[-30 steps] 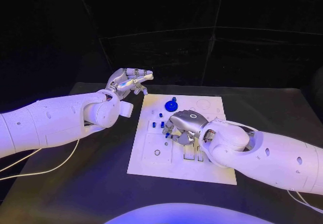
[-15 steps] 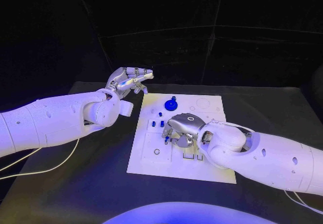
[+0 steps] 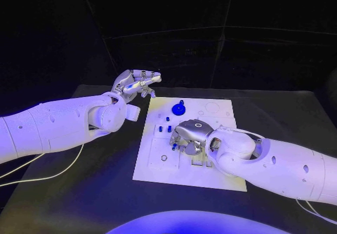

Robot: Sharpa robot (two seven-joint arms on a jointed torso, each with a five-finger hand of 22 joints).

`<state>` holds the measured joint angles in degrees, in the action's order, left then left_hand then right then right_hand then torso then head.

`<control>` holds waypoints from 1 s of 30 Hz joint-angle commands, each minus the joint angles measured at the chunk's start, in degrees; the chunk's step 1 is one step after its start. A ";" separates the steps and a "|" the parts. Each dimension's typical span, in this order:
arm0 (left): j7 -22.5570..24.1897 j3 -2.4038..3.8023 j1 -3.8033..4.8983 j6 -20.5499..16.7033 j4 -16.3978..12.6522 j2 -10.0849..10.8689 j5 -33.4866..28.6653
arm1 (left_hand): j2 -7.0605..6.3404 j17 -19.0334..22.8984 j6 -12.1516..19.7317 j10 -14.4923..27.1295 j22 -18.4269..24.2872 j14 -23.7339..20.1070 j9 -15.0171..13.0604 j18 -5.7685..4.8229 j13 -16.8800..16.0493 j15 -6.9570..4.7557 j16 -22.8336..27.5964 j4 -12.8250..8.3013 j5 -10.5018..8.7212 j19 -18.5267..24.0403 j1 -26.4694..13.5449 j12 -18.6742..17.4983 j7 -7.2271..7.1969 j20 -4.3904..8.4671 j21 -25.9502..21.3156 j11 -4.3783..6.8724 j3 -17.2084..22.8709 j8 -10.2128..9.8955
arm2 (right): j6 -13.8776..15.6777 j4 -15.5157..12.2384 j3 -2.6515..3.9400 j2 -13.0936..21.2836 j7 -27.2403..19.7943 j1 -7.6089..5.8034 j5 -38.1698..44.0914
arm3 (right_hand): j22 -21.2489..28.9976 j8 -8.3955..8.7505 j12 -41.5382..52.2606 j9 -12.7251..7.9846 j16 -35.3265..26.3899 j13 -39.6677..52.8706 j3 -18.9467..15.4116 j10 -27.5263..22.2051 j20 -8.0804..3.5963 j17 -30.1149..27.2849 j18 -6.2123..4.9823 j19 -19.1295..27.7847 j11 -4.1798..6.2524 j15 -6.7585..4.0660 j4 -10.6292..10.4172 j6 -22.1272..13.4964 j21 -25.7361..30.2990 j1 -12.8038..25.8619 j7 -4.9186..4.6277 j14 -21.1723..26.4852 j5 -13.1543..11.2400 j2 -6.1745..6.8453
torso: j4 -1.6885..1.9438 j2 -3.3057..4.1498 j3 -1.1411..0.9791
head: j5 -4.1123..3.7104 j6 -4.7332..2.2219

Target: Assemble the parts on the task board

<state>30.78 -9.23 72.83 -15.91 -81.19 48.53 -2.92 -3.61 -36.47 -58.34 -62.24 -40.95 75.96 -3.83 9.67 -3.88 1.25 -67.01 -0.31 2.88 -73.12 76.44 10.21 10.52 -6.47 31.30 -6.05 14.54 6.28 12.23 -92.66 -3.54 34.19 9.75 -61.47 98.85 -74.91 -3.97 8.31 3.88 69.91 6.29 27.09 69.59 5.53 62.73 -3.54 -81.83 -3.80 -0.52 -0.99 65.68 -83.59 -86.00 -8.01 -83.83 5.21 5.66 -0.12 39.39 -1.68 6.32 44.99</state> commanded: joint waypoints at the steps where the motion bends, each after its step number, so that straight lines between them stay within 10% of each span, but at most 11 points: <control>1: 0.46 0.04 0.09 0.64 -0.06 -0.06 -0.16 | 0.04 0.05 0.26 0.19 0.06 -0.33 0.08 0.76 0.09 -0.09 0.21 0.10 0.21 0.15 0.00 0.23 0.06 -0.23 -0.24 -0.37 -0.30 -0.19 | -0.98 0.12 0.01 -0.12 0.14 -0.02 0.70 | -3.86 0.01 -0.35 0.07 0.31 0.07 0.37 0.22 0.09 -0.13 0.76 -0.24 -0.35 -0.05 0.16 0.06 -0.08 0.76 -0.43 -2.05 0.37 0.14 | -0.02 0.03 0.00 | 0.04 0.13; 23: 0.34 0.04 0.10 0.72 -0.19 0.03 -0.16 | 0.04 0.05 0.26 0.19 0.06 -0.33 0.08 0.76 0.09 -0.09 0.21 0.10 0.21 0.15 0.00 0.23 0.06 -0.23 -0.24 -0.37 -0.30 -0.19 | -2.63 1.03 -0.08 -1.38 1.14 0.14 2.22 | -3.66 0.08 -0.51 0.05 0.15 0.06 0.33 0.07 0.17 -0.52 0.71 -0.05 -0.44 0.02 0.36 -0.13 0.02 1.50 -0.49 -1.95 0.18 0.39 | -0.02 -0.03 0.04 | 0.15 0.39; 30: 0.24 0.05 0.11 0.76 -0.24 0.11 -0.16 | 0.10 0.07 0.37 0.27 0.14 -0.34 0.06 0.76 0.09 -0.06 0.21 0.15 0.22 0.11 -0.01 0.28 0.08 -0.25 -0.32 -0.38 -0.37 -0.18 | -2.93 0.70 -1.18 -1.43 1.57 0.18 2.63 | -3.20 0.36 -1.20 -0.10 -0.08 -0.17 -0.08 -0.94 0.41 -1.15 0.59 0.36 -0.75 0.31 0.26 -1.32 0.30 3.38 -0.76 -1.78 0.24 1.19 | 0.03 -0.05 0.04 | 0.14 0.40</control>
<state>30.73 -9.23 72.84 -15.81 -81.30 48.61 -2.93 -3.61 -36.48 -58.34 -62.03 -40.85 75.96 -3.83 9.66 -3.89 1.25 -67.01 -0.16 2.88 -73.12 76.44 10.21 10.52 -6.47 31.30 -6.25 14.39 6.28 10.30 -91.82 -4.47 32.70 10.77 -61.31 100.67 -74.91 -3.93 7.30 3.88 69.90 6.24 27.27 68.88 5.75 61.66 -3.55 -81.61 -4.52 -0.52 -0.82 64.71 -83.59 -83.20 -8.70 -83.83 5.21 6.94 -0.12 39.36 -1.65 6.44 45.37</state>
